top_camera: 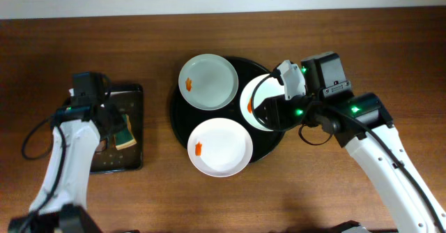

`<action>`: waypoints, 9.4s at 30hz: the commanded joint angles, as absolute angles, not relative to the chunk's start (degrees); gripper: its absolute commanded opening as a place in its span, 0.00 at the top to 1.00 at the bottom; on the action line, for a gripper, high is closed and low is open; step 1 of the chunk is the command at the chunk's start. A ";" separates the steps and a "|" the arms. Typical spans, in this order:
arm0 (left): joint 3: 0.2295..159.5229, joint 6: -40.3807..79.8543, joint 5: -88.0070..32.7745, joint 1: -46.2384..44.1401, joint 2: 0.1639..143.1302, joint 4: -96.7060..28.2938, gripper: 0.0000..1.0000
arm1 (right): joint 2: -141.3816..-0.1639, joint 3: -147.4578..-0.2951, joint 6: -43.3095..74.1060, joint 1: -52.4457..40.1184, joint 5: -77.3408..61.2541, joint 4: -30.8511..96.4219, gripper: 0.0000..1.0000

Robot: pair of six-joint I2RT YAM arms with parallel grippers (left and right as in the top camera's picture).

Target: Clean dirty plates on tray and stack at the side

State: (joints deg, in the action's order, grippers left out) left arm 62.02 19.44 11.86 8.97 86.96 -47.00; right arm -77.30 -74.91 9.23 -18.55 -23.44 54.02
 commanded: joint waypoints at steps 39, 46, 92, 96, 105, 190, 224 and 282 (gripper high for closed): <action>64.05 10.55 12.27 9.19 95.83 -42.74 1.00 | -76.44 -76.09 9.52 -18.31 -23.75 55.68 0.45; 64.55 10.59 13.39 9.19 94.17 -44.51 0.40 | -76.44 -76.09 9.52 -18.31 -23.75 55.68 0.44; 65.04 10.59 14.61 9.19 99.74 -43.66 0.89 | -76.44 -76.09 9.54 -18.31 -23.75 55.51 0.44; 65.12 10.61 14.63 9.19 96.60 -44.25 0.28 | -76.44 -76.09 9.52 -18.31 -23.75 55.44 0.44; 63.44 5.87 13.74 9.19 99.37 -32.47 0.46 | -76.44 -76.09 9.54 -18.31 -23.75 55.16 0.44; 77.73 5.34 -9.23 -14.55 108.57 -19.73 1.00 | -113.99 -92.68 8.71 -18.35 -22.02 34.17 0.45; 77.73 6.28 -9.72 -18.81 111.22 -19.68 1.00 | -128.92 -92.38 14.00 -21.58 1.41 28.34 0.96; 97.73 0.34 -14.20 -14.06 125.67 -50.24 1.00 | -113.19 -107.81 3.03 -35.20 53.19 54.48 0.96</action>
State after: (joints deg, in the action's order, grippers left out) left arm 99.50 3.33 -11.73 -14.00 125.38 -51.62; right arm -114.69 -106.65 2.98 -32.60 42.24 54.74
